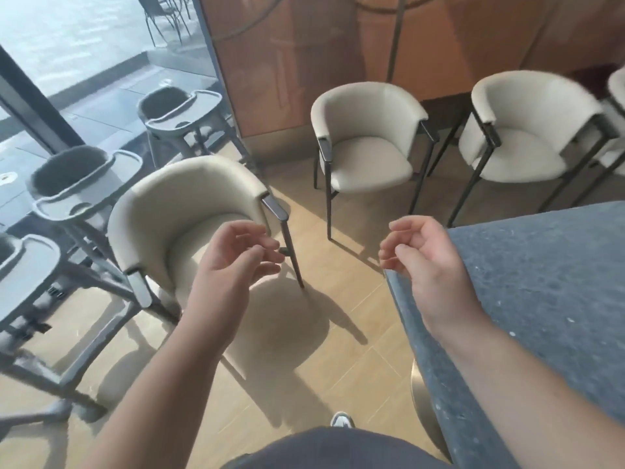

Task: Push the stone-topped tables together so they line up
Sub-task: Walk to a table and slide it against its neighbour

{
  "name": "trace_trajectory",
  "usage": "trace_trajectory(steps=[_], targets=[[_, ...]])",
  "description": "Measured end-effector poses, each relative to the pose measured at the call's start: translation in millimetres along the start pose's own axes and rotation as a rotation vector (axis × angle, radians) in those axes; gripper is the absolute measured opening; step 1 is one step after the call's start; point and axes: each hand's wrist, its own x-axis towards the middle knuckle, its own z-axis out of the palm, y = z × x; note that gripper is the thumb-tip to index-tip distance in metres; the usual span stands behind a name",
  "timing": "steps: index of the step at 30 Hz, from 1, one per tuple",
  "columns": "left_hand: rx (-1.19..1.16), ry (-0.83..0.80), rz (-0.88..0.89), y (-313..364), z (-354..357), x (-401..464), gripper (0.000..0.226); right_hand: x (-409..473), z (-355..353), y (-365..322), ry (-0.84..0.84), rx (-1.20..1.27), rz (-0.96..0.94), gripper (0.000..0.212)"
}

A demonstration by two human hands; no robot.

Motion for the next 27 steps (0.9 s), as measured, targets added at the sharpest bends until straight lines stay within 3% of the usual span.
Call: trace_trajectory(steps=[11,20,27], targets=[[-0.046,-0.21,0.003,-9,50,197,0.022,147,12,6,0.201,0.064,0.009,0.031],[-0.023,-0.381,-0.028,-16,31,369,0.021,286,75,17,0.334,-0.02,0.003,0.034],[-0.049,-0.424,-0.061,-26,36,474,0.025,359,97,28,0.375,-0.044,0.019,0.032]])
